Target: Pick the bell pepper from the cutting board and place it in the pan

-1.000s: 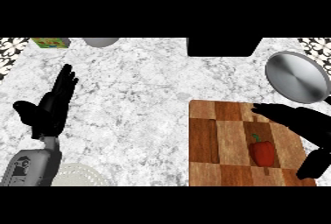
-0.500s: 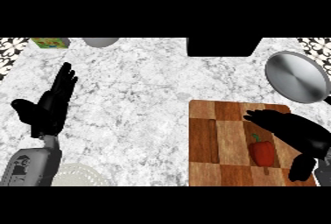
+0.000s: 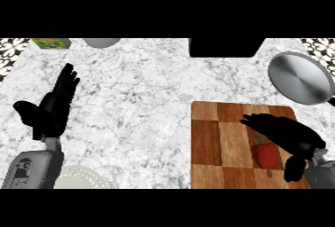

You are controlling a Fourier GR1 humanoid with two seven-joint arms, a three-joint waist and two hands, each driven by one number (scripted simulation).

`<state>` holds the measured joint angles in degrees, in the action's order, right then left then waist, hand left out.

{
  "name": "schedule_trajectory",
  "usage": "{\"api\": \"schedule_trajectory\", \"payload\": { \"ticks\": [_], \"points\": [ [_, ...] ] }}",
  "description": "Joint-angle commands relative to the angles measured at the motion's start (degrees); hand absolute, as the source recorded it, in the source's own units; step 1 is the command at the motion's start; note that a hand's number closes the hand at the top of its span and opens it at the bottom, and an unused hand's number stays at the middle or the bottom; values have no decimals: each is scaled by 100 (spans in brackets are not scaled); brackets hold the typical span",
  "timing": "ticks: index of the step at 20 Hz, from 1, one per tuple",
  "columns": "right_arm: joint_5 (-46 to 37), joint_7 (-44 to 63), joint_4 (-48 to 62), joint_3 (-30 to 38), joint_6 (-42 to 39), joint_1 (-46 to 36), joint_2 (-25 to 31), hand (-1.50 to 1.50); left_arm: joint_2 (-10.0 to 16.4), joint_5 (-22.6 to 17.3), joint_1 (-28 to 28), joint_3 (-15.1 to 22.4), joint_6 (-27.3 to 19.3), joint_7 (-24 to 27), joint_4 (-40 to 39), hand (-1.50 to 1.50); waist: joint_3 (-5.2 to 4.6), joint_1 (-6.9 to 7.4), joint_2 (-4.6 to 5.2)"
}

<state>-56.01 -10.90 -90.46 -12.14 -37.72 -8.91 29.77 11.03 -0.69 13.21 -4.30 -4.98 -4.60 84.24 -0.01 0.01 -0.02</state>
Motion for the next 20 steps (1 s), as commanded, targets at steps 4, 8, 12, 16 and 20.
{"api": "schedule_trajectory", "payload": {
  "ticks": [4, 8, 12, 16, 20],
  "points": [
    [-420, -236, 813, -18, -53, -485, -229, -150, 117, -86, 149, -269, 244, 185, -363, 0, 1, 14, 8],
    [-650, -369, 1174, -10, 142, -507, -364, -150, 163, -255, 227, -405, 371, 29, -244, 0, 1, 13, 6],
    [-666, -1056, 942, -403, 145, -293, -156, 150, 172, -88, -18, -318, 301, 35, -18, 0, 2, 20, 3],
    [-890, -1013, 458, -395, 377, 47, -270, 150, -159, 186, 155, -64, 1, -100, -63, 0, 0, -22, -1],
    [-1018, -1459, 1192, -140, 669, -203, -207, 150, 78, -29, -94, -394, 333, 316, -198, 0, 1, 8, 4]
  ]
}}
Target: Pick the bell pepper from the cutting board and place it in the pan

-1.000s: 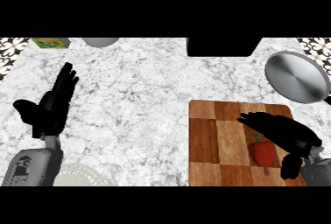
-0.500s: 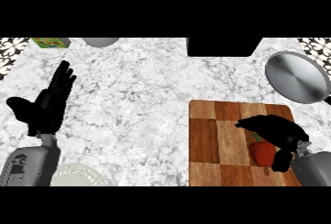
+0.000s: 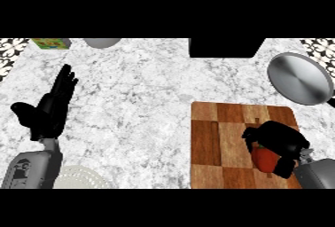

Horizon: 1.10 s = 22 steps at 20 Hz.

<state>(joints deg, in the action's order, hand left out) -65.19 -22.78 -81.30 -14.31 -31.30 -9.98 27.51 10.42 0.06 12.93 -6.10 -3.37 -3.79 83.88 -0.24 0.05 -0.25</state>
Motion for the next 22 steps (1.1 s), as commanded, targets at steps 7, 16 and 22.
{"api": "schedule_trajectory", "payload": {
  "ticks": [7, 16, 22],
  "points": [
    [51, 4131, 1043, 1802, 74, -1304, -2605, 150, 53, 3, 223, 61, 74, -152, 86, 0, 21, 227, 109],
    [-857, 6367, 1150, 1604, 2727, -2954, -2743, 150, -76, 30, 150, 159, 57, -117, 51, 0, 23, 291, 63],
    [-1134, 6978, 1619, 1641, 3707, -3721, -2749, 150, -58, 75, 96, 107, -3, -154, 31, 0, 24, 124, 44]
  ]
}}
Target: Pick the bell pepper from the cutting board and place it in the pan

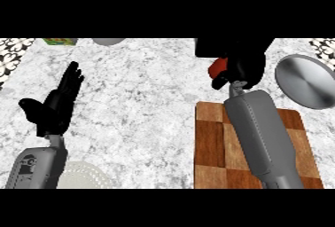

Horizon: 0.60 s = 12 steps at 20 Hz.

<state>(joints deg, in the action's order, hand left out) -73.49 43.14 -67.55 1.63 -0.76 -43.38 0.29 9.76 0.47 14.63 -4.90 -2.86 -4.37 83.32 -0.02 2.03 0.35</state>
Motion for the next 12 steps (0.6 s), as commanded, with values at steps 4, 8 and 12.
{"api": "schedule_trajectory", "payload": {
  "ticks": [4, 8, 12],
  "points": [
    [-44, 100, 743, 674, 1167, -925, 395, 150, 156, -109, 104, -163, 110, -88, -10, 0, 4, -91, -3],
    [905, -554, 497, 1418, 1827, -624, 720, 150, -10, 83, -124, -42, -100, 48, 60, 0, 12, -157, -13],
    [1359, -1234, 957, 1838, 2317, -438, 1171, 150, 7, -4, 34, -164, -70, 107, -152, 0, 8, -178, 2]
  ]
}}
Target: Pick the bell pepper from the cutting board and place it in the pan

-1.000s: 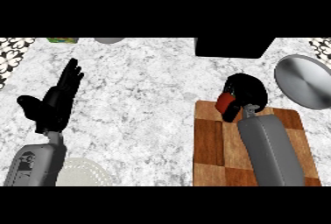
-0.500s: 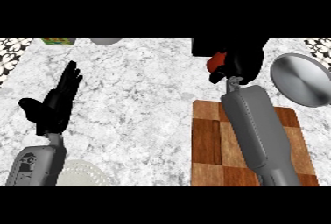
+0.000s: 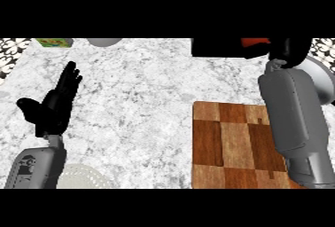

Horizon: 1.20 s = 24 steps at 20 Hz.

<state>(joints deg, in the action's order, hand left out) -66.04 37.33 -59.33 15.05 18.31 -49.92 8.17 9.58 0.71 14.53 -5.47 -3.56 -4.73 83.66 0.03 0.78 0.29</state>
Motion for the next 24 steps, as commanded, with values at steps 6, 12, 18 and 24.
{"api": "schedule_trajectory", "payload": {
  "ticks": [6, 12, 18, 24],
  "points": [
    [841, -1714, 1576, 1087, 758, 230, 1576, 150, 66, -74, 68, -111, 147, 274, -257, 0, 6, 20, 63],
    [419, -2149, 3046, 1200, 1340, 170, 2403, 150, 15, -115, 96, 43, 174, -147, 223, 0, 14, 182, 98],
    [884, -3116, 3865, 1702, 1786, 472, 2840, 150, -50, 39, 347, 160, 44, -281, 246, 0, 40, 237, 161],
    [1631, -3757, 4141, 2323, 1716, 324, 2800, 150, -100, 40, 317, 72, -26, -91, 22, 0, 65, 264, 192]
  ]
}}
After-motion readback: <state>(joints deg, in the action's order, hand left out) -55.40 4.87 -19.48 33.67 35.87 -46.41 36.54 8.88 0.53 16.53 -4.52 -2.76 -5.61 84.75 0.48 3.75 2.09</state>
